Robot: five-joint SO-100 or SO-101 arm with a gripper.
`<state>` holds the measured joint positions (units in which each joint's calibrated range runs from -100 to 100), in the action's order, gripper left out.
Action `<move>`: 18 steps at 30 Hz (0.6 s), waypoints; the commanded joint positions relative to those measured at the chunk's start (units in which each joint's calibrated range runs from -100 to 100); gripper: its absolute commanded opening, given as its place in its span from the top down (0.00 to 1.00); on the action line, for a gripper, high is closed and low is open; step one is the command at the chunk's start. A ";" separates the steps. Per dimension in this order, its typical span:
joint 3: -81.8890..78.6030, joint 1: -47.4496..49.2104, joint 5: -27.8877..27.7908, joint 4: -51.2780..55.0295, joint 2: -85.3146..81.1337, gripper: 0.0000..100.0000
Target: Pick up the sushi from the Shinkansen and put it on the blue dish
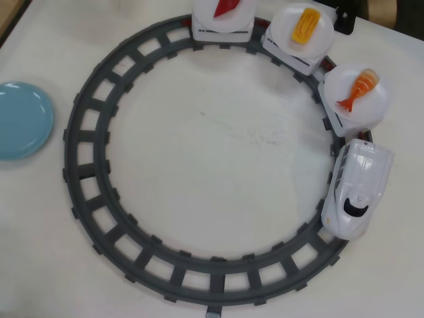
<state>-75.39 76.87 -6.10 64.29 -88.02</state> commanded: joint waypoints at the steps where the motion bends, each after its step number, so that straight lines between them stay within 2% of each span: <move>1: 0.55 -0.02 0.46 0.13 0.13 0.97; 18: 0.01 -0.99 -0.01 -1.82 0.13 0.97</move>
<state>-75.57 76.22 -6.10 63.70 -88.02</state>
